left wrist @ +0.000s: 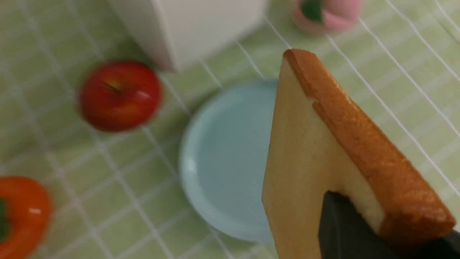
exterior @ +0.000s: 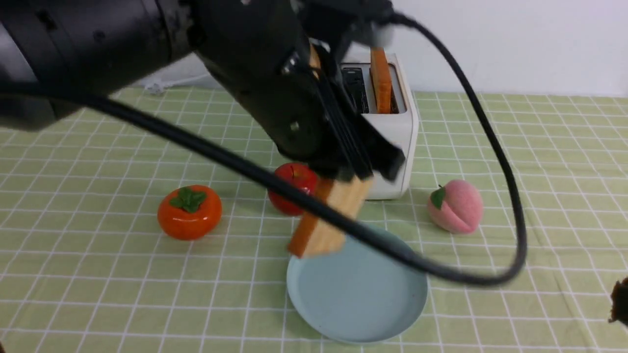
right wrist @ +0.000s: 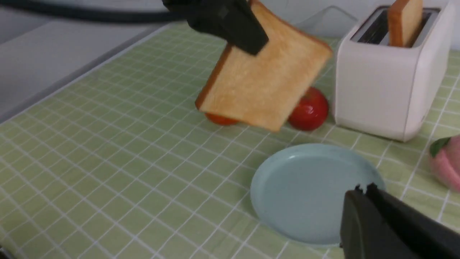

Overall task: Take toasted bread from bread machine on green coffee tablecloth place on plate.
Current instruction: 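Place the slice of bread on the plate with the left gripper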

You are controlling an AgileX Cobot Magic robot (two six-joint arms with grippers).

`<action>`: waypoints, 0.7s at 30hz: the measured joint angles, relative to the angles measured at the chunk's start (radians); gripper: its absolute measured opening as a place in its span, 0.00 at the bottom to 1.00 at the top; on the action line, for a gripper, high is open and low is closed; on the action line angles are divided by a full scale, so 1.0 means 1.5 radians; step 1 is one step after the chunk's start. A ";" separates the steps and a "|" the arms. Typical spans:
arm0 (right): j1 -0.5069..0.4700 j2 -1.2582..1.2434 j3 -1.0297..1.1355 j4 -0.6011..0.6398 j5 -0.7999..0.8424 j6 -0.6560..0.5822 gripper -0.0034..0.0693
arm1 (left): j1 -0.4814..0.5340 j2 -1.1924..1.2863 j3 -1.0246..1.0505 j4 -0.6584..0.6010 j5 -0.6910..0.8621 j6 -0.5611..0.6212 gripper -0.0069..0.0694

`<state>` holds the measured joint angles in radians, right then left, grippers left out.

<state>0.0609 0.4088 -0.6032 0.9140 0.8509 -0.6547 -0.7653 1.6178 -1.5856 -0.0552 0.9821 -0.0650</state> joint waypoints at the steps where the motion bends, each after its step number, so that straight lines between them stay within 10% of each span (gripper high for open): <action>1: 0.000 0.000 0.000 0.000 0.019 0.008 0.05 | 0.000 0.001 0.025 -0.042 -0.016 0.023 0.21; 21: 0.000 -0.132 -0.003 -0.141 0.097 0.147 0.05 | 0.009 0.159 0.123 -0.196 -0.343 0.048 0.21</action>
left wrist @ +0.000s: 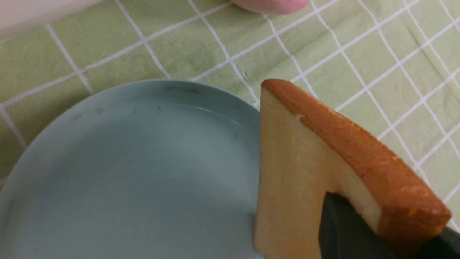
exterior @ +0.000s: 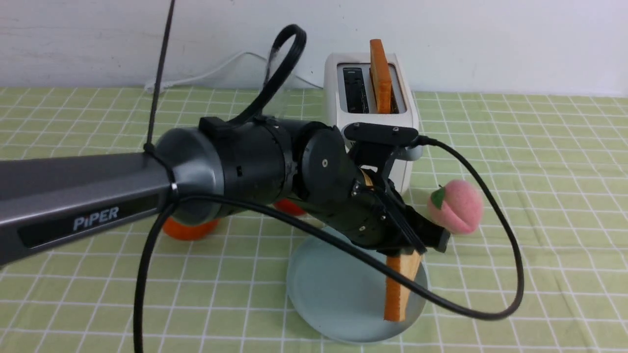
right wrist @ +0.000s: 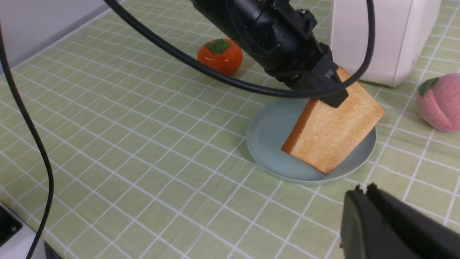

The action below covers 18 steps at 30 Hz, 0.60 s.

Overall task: Take toasted bread from bread machine on green coffee tablecloth place on plate.
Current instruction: 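Place the slice of bread on the plate with the left gripper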

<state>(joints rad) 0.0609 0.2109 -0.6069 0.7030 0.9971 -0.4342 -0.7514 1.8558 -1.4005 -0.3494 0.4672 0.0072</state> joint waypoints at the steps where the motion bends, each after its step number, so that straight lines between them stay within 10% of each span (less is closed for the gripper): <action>1: 0.000 0.000 0.000 0.000 0.001 0.000 0.05 | 0.000 0.000 0.000 -0.001 0.000 -0.001 0.21; 8: 0.000 0.000 0.000 0.000 0.000 0.000 0.05 | 0.000 0.002 -0.001 0.021 -0.004 -0.009 0.30; 18: 0.000 0.000 0.000 0.000 -0.001 0.001 0.05 | 0.000 0.018 0.002 0.116 0.041 -0.100 0.75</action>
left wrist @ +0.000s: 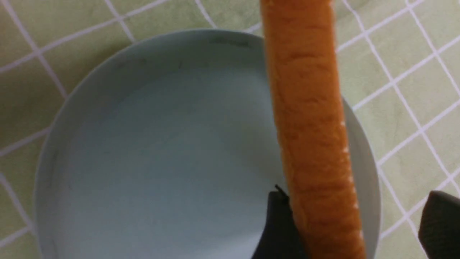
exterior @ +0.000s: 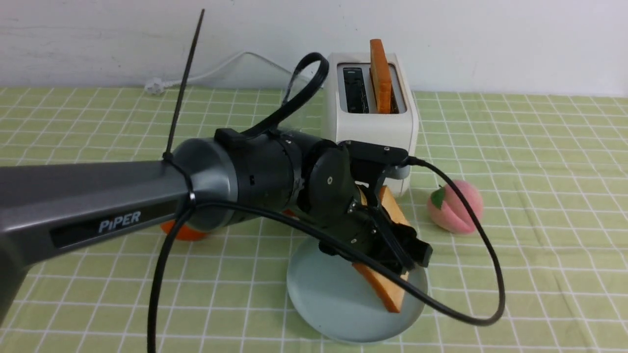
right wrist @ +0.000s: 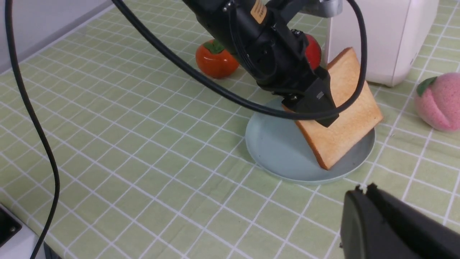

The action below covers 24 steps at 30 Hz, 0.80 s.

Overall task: Take toasted bread from bread machine on green coffee tablecloth place on plate.
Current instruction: 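Place the slice of bread on the plate with the left gripper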

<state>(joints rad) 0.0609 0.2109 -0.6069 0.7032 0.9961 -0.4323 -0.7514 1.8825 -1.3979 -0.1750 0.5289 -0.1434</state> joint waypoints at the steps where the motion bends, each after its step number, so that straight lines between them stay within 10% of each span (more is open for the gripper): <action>1: 0.000 0.000 0.000 0.000 0.000 0.000 0.05 | 0.000 0.000 0.000 0.023 0.002 -0.022 0.77; 16: 0.000 0.000 0.000 0.002 -0.021 -0.001 0.05 | 0.000 -0.060 0.000 0.147 0.124 -0.124 0.79; 21: 0.000 0.000 0.000 0.002 -0.025 -0.001 0.05 | 0.000 -0.099 0.000 0.148 0.204 -0.125 0.60; 24: 0.000 0.008 0.000 0.002 -0.025 -0.001 0.05 | 0.000 -0.142 0.001 0.148 0.235 -0.126 0.30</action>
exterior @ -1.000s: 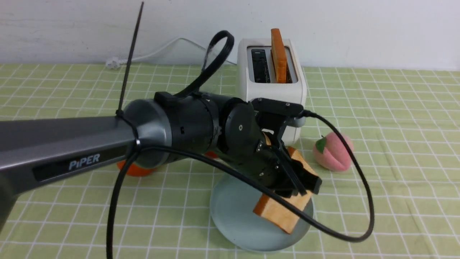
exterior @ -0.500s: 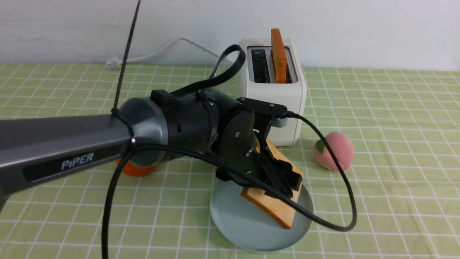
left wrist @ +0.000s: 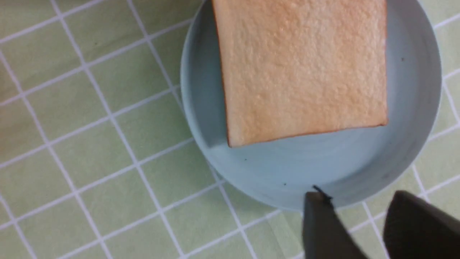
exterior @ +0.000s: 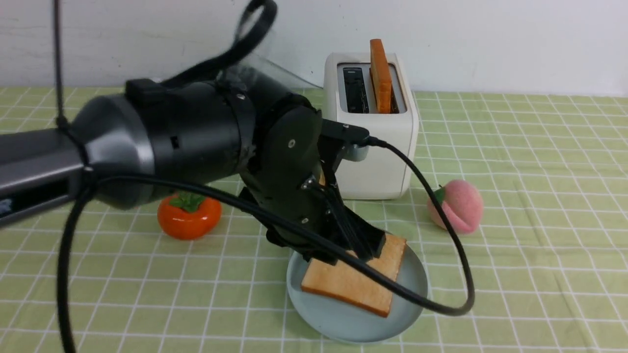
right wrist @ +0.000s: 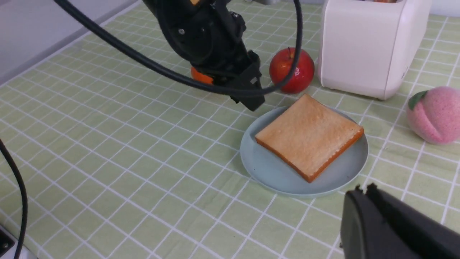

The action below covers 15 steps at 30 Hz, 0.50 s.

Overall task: Take toasted bread from bread machine on green coffee tablecloth place on plate.
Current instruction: 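Grasp the toast slice in the toaster and pull it up out of the slot with the right gripper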

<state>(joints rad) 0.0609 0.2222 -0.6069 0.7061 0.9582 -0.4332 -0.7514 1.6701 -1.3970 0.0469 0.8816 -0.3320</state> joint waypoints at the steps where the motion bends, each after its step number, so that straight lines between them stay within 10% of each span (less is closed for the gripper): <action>1: 0.000 0.007 0.000 0.001 0.000 0.001 0.05 | 0.000 -0.015 0.000 0.000 0.006 0.001 0.22; 4: 0.000 0.052 0.000 0.001 0.000 0.002 0.05 | 0.000 -0.086 0.009 -0.002 0.008 0.013 0.07; 15: 0.002 0.331 -0.004 0.075 -0.080 -0.036 0.05 | 0.000 -0.514 0.346 -0.018 -0.166 0.035 0.07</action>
<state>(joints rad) 0.0632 0.7190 -0.6131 0.8183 0.8384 -0.4872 -0.7514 0.8985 -0.8784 0.0199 0.6327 -0.2800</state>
